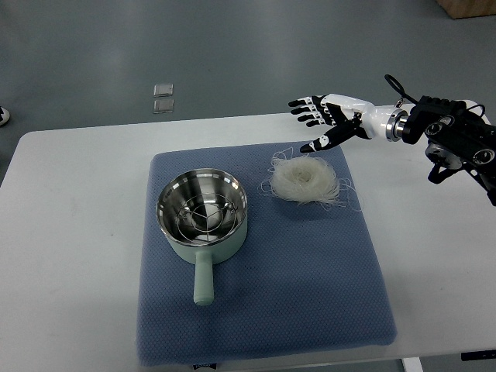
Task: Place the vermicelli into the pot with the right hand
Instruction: 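Lower the right hand onto the white vermicelli bundle beside the pot, then close the right hand fingers around the vermicelli bundle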
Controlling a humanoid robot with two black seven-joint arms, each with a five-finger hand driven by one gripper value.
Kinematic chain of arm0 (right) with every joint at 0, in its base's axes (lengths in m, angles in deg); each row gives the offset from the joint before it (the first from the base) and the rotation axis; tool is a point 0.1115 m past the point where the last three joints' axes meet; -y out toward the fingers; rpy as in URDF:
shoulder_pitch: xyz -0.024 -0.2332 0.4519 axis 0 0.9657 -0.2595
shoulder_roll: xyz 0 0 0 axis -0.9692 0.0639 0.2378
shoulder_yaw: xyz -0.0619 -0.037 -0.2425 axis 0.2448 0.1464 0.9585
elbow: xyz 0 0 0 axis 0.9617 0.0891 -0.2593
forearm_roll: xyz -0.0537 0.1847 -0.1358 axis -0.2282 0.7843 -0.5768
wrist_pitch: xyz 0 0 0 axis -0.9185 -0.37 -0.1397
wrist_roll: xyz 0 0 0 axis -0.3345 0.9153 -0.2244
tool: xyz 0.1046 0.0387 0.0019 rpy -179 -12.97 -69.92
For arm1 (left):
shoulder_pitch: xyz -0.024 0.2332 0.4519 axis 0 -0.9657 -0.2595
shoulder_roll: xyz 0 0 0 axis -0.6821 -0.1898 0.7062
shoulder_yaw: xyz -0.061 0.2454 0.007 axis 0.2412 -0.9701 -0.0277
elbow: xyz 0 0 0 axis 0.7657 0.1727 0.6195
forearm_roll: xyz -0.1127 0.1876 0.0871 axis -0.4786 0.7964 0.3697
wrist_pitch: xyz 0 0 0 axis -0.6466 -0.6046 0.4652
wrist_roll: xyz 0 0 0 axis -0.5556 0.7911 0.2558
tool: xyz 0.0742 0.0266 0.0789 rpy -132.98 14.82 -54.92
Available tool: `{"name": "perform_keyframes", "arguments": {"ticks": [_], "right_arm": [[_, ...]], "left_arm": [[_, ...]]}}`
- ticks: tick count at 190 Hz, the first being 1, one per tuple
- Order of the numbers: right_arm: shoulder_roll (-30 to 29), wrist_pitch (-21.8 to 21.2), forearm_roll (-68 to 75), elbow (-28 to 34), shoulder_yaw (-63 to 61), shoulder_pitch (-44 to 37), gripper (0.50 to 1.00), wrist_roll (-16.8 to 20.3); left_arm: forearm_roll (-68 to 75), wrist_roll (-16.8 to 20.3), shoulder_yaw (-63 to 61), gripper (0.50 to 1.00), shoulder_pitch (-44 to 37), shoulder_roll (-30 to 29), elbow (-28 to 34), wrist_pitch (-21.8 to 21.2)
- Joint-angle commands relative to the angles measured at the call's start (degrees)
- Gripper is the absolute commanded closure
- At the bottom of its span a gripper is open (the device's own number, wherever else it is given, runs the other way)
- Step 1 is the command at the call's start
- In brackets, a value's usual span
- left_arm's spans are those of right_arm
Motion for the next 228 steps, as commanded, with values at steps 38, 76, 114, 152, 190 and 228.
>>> {"name": "perform_keyframes", "arguments": {"ticks": [38, 76, 114, 152, 190, 228], "right_arm": [[-0.20, -0.08, -29.01, 6.49, 2.76, -3.11, 0.574, -2.62], [-2.66, 4.75, -30.07, 5.70, 13.22, -5.93, 0.574, -2.18], [-6.44, 7.56, -30.07, 0.69, 14.37, -5.22, 0.574, -2.10], [-7.14, 7.83, -30.07, -0.28, 14.54, -4.17, 0.574, -2.10], [-7.06, 10.20, -30.16, -0.46, 17.27, -3.90, 0.581, -2.10], [-7.06, 12.31, -30.16, -0.81, 17.44, -3.73, 0.742, -2.18]], "left_arm": [[0.00, 0.00, 0.02, 0.500, 0.00, 0.00, 0.01, 0.05], [0.00, 0.00, -0.06, 0.500, 0.00, 0.00, 0.01, -0.04], [0.00, 0.00, -0.06, 0.500, 0.00, 0.00, 0.01, 0.05], [0.00, 0.00, -0.06, 0.500, 0.00, 0.00, 0.01, -0.04], [0.00, 0.00, -0.06, 0.500, 0.00, 0.00, 0.01, -0.04], [0.00, 0.00, -0.06, 0.500, 0.00, 0.00, 0.01, 0.05]]}}
